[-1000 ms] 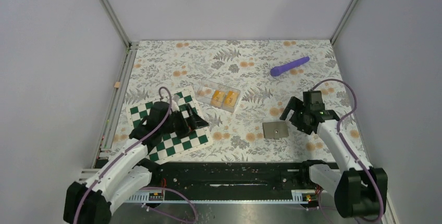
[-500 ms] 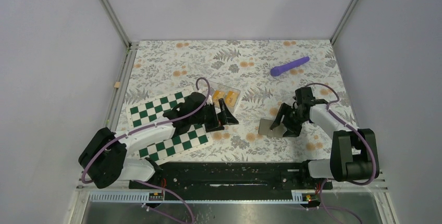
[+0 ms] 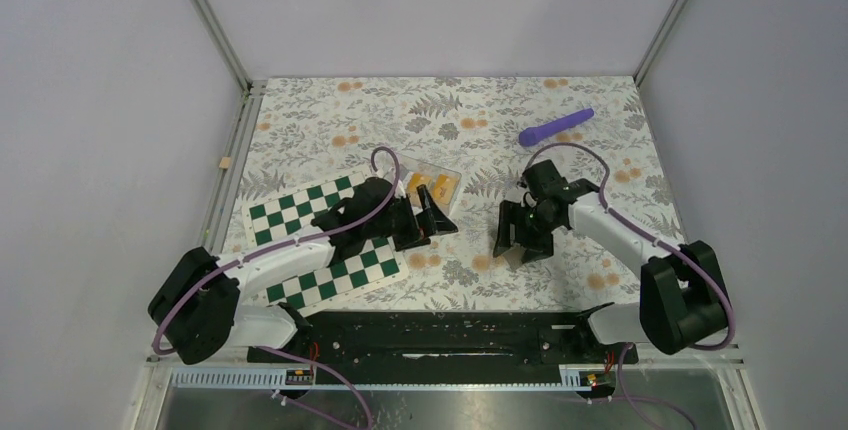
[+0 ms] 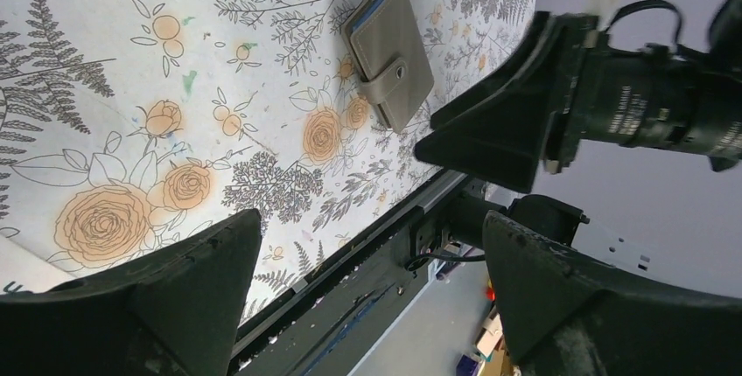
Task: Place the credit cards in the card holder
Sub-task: Pick up the card holder from the center of the board.
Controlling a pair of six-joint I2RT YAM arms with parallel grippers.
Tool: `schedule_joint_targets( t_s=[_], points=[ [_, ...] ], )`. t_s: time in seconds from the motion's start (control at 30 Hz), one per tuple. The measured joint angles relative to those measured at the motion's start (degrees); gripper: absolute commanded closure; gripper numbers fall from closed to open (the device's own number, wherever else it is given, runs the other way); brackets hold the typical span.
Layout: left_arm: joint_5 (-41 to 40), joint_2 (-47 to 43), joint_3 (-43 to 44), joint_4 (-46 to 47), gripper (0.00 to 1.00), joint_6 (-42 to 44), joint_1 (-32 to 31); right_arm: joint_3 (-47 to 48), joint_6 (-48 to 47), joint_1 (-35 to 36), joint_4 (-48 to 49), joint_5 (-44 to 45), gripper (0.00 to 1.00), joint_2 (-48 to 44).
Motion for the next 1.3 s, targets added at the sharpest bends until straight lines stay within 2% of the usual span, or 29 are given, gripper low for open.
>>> schedule_joint_targets(
  t_s=[0.13,0.23,0.33,0.47,0.57,0.77,1.07,1.3],
  points=[
    [-0.76,0.07,-0.11,0.09,0.03,-0.70,-1.20,2.71,-1.36,-1.33,-2.73,5.55,0.21,-3.37],
    [-0.94,0.94,-0.09,0.46,0.04,-1.16,-2.43,4.02,-2.21,-4.85,-3.15,7.61,0.21,-3.41],
    [-1.14,2.56,-0.09,0.42,0.04,-1.53,-3.56,5.64,-3.17,-8.85,-3.10,8.20,0.21,0.37],
    [-1.36,4.39,-0.09,0.39,0.05,-1.97,-4.70,9.53,-4.87,-11.08,-2.43,7.82,0.23,10.01],
    [-1.70,4.66,-0.09,0.39,0.05,-2.38,-5.03,11.69,-6.08,-11.06,-1.88,5.90,0.25,15.91],
    [-2.71,4.66,-0.09,0.42,0.05,-2.86,-5.11,12.85,-8.02,-10.19,-1.81,2.21,0.27,20.41],
    [-3.19,5.40,-0.09,0.46,0.05,-2.86,-5.11,12.90,-9.09,-1.03,-1.79,0.59,0.27,20.92],
    [-3.52,10.78,0.39,1.18,0.14,-2.84,-5.11,12.31,-8.07,-0.83,-1.51,1.16,0.27,18.16]
  ],
)
